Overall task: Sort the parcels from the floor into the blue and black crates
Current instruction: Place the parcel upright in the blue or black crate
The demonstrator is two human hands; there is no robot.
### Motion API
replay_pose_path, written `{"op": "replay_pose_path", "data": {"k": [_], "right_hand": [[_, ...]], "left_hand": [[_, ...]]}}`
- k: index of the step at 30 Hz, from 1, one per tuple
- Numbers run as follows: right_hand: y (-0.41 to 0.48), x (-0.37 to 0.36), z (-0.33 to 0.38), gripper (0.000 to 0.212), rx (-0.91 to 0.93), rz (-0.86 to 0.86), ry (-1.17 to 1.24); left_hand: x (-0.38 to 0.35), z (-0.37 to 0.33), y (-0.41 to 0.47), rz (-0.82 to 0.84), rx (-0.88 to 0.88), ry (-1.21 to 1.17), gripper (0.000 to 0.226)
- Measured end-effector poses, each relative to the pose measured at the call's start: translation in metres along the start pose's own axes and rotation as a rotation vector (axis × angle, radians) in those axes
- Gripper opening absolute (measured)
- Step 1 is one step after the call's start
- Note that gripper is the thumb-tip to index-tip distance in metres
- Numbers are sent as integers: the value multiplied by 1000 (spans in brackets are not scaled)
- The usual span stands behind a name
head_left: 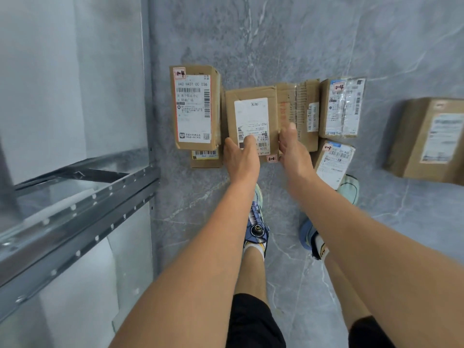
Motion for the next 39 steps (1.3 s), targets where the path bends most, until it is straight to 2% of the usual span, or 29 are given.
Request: {"op": "replay_pose_path", "data": {"k": [3, 7, 11, 13, 15, 18, 21, 22, 24, 27, 32, 39], "right_hand": [[-39, 9, 12, 44, 8, -4, -11], [-88, 24, 31, 48, 55, -40, -56], [-153, 35, 69, 59, 140, 13, -129], [-192, 41, 93, 59, 189, 32, -182], [-231, 46, 118, 60, 262, 54, -207], [-291, 52, 153, 56, 369, 110, -251], [-354, 53, 178, 76, 427, 168, -325], [-375, 52, 184, 81, 457, 200, -341], [-425, 46, 197, 75, 516, 269, -380], [-501, 30, 204, 61, 640, 384, -461], [-622, 0, 186, 54, 794, 575, -585], [-761, -36, 82, 61, 805, 848, -755]], "left_hand": [[8, -4, -36, 28, -42, 28, 80], [18, -16, -97, 90, -77, 33, 79], [34, -42, -175, 125, -144, -88, 73], [45, -57, -215, 133, -202, -135, 63], [56, -70, -259, 132, -255, -180, 63], [70, -86, -326, 102, -326, -266, 67], [91, -102, -403, 30, -441, -373, 54], [98, -105, -426, -8, -482, -397, 59], [116, -106, -473, -93, -502, -419, 73], [144, -92, -537, -205, -534, -493, 78], [188, -35, -631, -383, -544, -715, 70], [231, 95, -751, -548, -582, -918, 78]]}}
Point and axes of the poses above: each hand's wrist, its own y-axis towards the middle knuckle, its own x-axis out of the back of the hand, z = x × y, the point moved 5 cm from there along y, towards the middle knuckle, and after that the axes turned 4 degrees about z, right-handed, at the moved point
